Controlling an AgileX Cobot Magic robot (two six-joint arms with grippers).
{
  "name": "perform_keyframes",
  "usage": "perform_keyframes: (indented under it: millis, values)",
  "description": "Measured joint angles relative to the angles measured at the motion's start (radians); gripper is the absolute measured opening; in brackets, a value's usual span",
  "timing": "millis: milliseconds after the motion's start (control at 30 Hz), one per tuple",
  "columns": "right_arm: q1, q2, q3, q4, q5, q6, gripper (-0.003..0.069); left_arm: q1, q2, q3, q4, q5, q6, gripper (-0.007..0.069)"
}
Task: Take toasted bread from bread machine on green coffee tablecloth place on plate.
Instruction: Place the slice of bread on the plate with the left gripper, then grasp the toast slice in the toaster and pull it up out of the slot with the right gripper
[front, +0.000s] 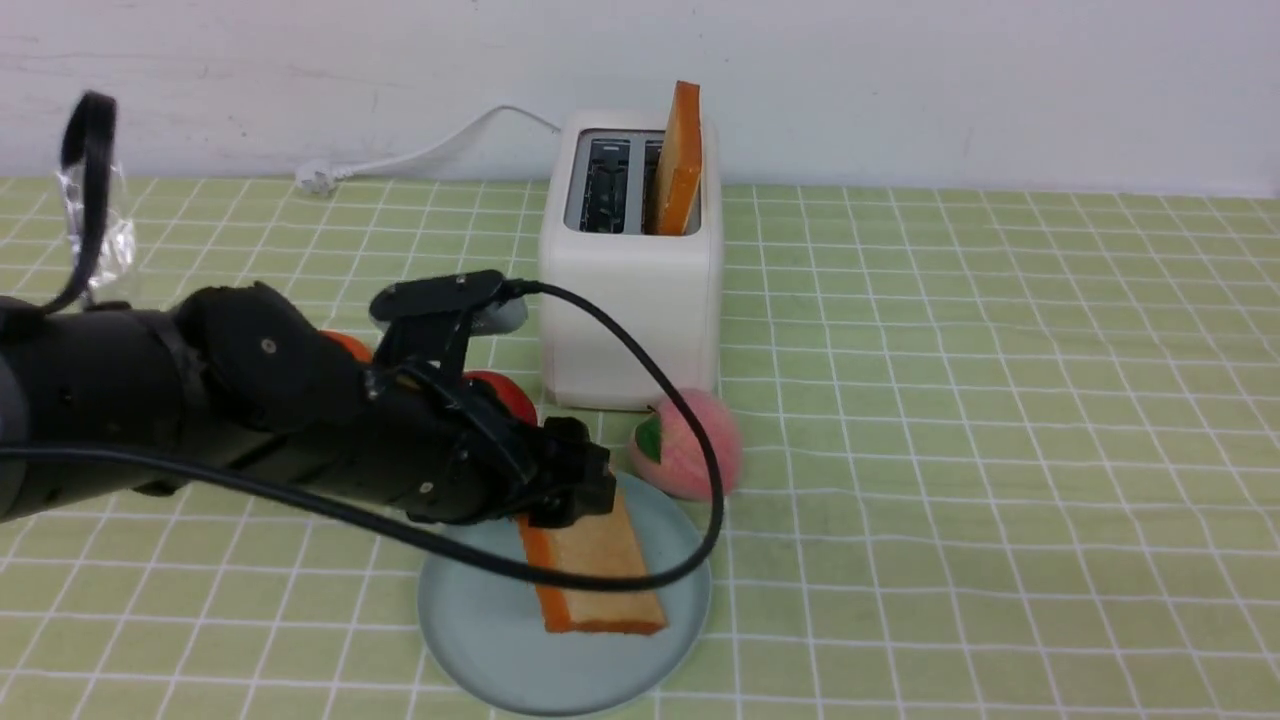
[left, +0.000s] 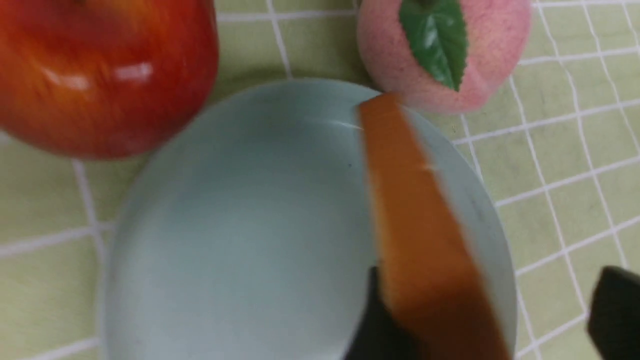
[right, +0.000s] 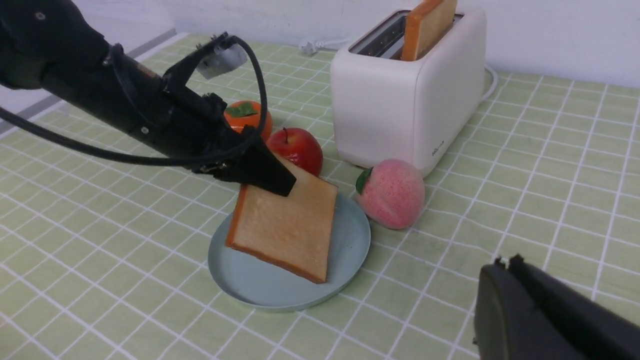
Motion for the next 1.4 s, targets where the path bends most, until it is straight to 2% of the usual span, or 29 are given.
perform_keyframes:
  millis: [33,167,233,367,400,433,500,567,633,667,833,1100,1300,1400]
  values:
    - [0.000,0.000,0.000,0.010,0.002,-0.012,-0.0006,0.000,-0.026,0.000,0.040,0.001,-0.017,0.0573]
    - [0.000,0.000,0.000,0.026,0.004,-0.042,-0.0002,0.000,-0.096,0.000,0.143,0.012,-0.080,0.0578]
    - [0.000,0.000,0.000,0.028,0.011,-0.048,-0.0002,0.000,-0.120,0.000,0.177,0.024,-0.110,0.0570]
    - [0.000,0.000,0.000,0.032,0.035,-0.059,0.0000,0.000,-0.208,0.000,0.287,0.098,-0.187,0.0507]
    - [0.000,0.001,0.000,0.043,0.039,-0.058,0.0000,0.000,-0.258,0.000,0.328,0.147,-0.232,0.0433]
    - [0.000,0.001,0.000,0.044,0.039,-0.058,0.0000,0.000,-0.270,0.000,0.336,0.153,-0.236,0.0424]
    - [0.000,0.020,-0.001,0.065,0.040,-0.061,0.0000,0.000,-0.348,0.000,0.377,0.219,-0.281,0.0276]
    - [0.000,0.036,-0.002,0.070,0.040,-0.061,0.0000,0.000,-0.383,0.000,0.392,0.247,-0.296,0.0184]
    - [0.000,0.091,-0.009,0.072,0.042,-0.061,0.0000,0.000,-0.475,0.000,0.435,0.283,-0.309,0.0019]
    - [0.000,0.119,-0.016,0.069,0.045,-0.062,0.0000,0.000,-0.512,0.004,0.449,0.290,-0.313,-0.0013]
    - [0.000,0.287,-0.103,0.065,0.057,-0.063,0.0000,0.000,-0.681,0.069,0.467,0.293,-0.318,-0.0013]
    - [0.019,0.710,-0.358,0.070,0.069,-0.110,0.0000,0.000,-1.155,0.408,0.461,0.164,-0.301,-0.0013]
    - [0.186,0.960,-0.588,0.026,0.002,-0.061,0.0001,0.000,-1.441,0.579,0.461,0.103,-0.298,-0.0013]
    - [0.308,1.135,-0.751,-0.135,-0.086,0.050,0.0017,0.000,-1.543,0.663,0.461,0.060,-0.298,-0.0013]
